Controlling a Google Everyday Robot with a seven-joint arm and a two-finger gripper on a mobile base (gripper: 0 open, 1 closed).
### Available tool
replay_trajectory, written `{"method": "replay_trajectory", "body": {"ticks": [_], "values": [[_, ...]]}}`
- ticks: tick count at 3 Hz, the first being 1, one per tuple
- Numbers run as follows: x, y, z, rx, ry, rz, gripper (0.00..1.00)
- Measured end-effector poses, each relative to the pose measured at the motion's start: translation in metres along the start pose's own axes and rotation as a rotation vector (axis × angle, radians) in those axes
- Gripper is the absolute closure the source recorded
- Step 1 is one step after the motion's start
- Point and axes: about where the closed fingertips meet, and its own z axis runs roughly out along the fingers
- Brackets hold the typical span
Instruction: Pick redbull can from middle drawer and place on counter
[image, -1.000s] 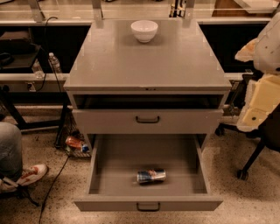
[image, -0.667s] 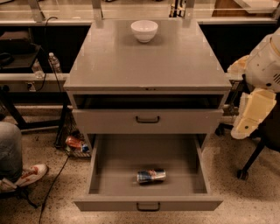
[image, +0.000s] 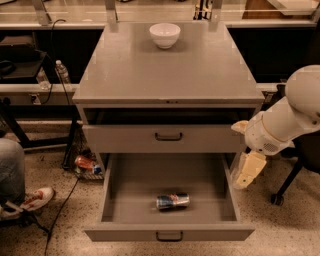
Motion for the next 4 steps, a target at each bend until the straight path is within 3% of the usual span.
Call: {"method": "replay_trajectory", "body": {"ticks": [2, 3, 4], "values": [[0.005, 0.001, 0.006, -0.006, -0.024, 0.009, 0.00], [0.033, -0.004, 0.066, -0.033, -0.136, 0.083, 0.00], [0.050, -0.008, 0.110, -0.052, -0.202, 0.130, 0.00]]}}
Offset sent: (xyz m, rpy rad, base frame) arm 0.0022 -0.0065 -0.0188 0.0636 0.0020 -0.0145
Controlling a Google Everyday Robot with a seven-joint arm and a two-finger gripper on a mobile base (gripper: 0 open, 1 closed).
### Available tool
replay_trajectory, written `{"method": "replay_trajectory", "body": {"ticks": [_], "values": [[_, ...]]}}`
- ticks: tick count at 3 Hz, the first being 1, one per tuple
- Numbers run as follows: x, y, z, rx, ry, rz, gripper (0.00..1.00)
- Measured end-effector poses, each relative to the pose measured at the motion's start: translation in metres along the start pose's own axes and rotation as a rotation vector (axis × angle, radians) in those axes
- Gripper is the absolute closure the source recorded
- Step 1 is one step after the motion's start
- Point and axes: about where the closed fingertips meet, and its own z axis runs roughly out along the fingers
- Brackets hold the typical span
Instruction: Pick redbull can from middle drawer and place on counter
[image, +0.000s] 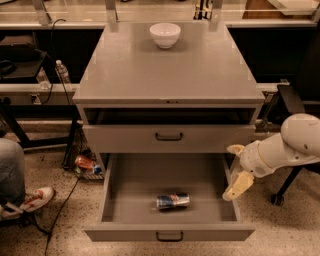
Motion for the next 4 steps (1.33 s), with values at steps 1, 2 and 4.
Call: {"method": "replay_trajectory", "body": {"ticks": [1, 2, 4], "values": [[0.029, -0.001, 0.058, -0.003, -0.065, 0.045, 0.00], [0.038, -0.007, 0.106, 0.034, -0.131, 0.039, 0.00], [0.039, -0.012, 0.170, 0.002, -0.209, 0.033, 0.00]]}}
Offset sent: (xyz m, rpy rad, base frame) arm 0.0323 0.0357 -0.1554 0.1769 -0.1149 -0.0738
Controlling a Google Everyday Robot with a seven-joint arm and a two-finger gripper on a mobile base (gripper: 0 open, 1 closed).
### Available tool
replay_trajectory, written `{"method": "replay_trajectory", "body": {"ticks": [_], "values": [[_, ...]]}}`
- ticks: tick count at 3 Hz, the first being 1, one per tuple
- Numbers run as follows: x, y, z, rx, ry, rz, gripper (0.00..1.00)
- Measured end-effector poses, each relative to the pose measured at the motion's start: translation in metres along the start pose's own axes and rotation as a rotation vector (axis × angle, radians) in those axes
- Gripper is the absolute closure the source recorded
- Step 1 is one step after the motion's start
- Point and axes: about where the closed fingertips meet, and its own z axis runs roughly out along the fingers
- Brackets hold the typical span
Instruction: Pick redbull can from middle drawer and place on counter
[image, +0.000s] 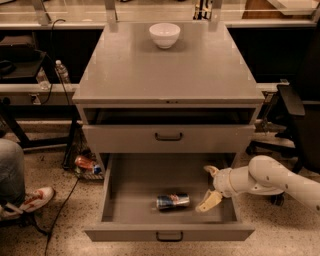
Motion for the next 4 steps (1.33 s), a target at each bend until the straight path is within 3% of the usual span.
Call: {"method": "replay_trajectory", "body": {"ticks": [1, 3, 4], "values": [[0.001, 0.002, 0.002, -0.010, -0.015, 0.002, 0.00], [-0.001, -0.001, 0.057, -0.134, -0.052, -0.084, 0.00], [0.000, -0.001, 0.075, -0.170, -0.063, -0.107, 0.00]]}}
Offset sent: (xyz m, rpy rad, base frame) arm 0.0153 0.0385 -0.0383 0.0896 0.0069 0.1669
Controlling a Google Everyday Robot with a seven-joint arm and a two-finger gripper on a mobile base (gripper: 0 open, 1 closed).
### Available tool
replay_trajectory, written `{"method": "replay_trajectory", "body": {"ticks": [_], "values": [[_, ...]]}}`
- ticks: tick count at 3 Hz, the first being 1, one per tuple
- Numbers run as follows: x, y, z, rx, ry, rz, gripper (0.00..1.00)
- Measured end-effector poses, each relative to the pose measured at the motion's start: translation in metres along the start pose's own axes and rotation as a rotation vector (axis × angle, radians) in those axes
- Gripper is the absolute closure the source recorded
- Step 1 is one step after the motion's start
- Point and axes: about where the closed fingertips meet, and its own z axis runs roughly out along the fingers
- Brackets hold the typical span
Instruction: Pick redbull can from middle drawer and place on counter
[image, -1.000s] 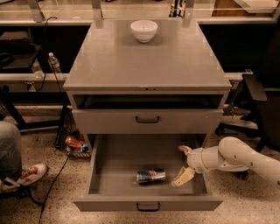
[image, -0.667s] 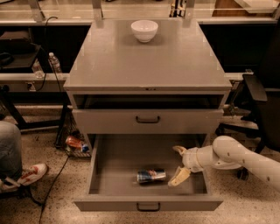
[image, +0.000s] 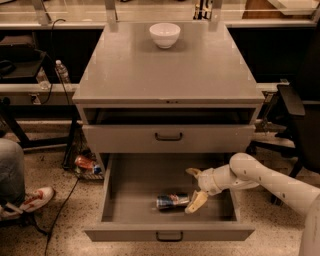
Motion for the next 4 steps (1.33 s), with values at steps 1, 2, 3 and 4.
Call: {"method": "replay_trajectory", "body": {"ticks": [1, 2, 3, 4], "values": [[-0.004, 0.008, 0.032, -0.032, -0.002, -0.074, 0.00], [-0.007, 0.013, 0.057, -0.047, 0.027, -0.133, 0.00], [-0.009, 0.014, 0.079, -0.062, 0.046, -0.168, 0.00], [-0.007, 0.014, 0.092, -0.058, 0.055, -0.183, 0.23]]}}
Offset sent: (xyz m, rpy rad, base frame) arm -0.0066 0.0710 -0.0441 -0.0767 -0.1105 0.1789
